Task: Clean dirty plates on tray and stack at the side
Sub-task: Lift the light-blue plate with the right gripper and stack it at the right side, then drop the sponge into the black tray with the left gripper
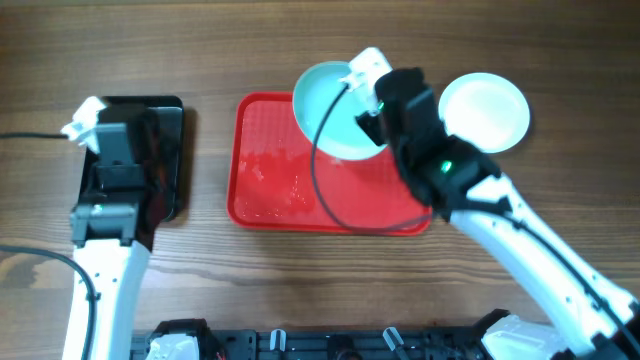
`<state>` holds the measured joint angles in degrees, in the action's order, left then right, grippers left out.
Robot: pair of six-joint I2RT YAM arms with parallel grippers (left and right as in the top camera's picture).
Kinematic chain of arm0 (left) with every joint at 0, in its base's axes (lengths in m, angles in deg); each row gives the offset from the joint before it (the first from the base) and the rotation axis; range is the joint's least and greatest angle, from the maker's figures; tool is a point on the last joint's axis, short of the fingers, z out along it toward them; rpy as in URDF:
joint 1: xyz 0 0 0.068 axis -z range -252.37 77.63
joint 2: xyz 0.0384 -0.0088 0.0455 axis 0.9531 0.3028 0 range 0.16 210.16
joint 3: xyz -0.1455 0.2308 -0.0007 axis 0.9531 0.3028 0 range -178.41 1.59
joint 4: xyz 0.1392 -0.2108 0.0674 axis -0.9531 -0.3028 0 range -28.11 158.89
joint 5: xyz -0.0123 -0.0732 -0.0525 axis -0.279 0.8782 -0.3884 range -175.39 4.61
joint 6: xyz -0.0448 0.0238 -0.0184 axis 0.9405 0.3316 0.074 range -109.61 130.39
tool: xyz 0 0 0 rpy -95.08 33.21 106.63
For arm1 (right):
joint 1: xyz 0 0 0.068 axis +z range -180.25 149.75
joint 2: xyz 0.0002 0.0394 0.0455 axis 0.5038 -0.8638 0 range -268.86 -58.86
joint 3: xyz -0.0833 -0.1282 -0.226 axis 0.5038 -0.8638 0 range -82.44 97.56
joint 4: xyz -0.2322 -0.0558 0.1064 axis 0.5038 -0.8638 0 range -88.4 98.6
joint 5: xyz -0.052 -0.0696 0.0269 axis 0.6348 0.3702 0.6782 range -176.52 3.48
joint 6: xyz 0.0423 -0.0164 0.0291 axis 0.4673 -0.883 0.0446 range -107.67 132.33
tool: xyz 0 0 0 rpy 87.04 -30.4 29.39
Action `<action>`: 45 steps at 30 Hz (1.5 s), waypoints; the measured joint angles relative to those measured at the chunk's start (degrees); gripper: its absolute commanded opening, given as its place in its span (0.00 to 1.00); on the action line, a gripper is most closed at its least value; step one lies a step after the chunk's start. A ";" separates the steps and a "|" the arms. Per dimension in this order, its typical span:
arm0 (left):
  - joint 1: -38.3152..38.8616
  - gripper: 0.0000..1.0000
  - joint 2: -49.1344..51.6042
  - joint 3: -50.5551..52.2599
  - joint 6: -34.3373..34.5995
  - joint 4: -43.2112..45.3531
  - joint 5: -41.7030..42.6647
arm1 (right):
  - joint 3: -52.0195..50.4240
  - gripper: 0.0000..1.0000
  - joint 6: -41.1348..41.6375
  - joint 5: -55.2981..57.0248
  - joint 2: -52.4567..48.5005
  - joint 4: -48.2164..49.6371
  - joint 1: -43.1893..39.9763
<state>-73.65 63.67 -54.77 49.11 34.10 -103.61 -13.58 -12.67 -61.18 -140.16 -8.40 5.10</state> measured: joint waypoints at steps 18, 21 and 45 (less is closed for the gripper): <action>-13.38 0.04 12.35 0.02 -1.14 -1.79 7.08 | -3.17 0.04 2.51 -0.63 -5.11 3.08 -18.62; -13.38 0.04 12.35 0.02 -1.14 -1.79 7.26 | -3.26 0.04 21.40 -24.00 -5.53 -2.60 -44.89; -19.10 1.00 31.47 0.24 -1.97 16.83 11.45 | -3.37 0.68 34.86 -43.25 19.78 -16.94 -30.45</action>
<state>-92.76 95.14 -54.53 47.14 50.93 -92.16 -16.94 22.20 -104.43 -120.38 -25.34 -25.35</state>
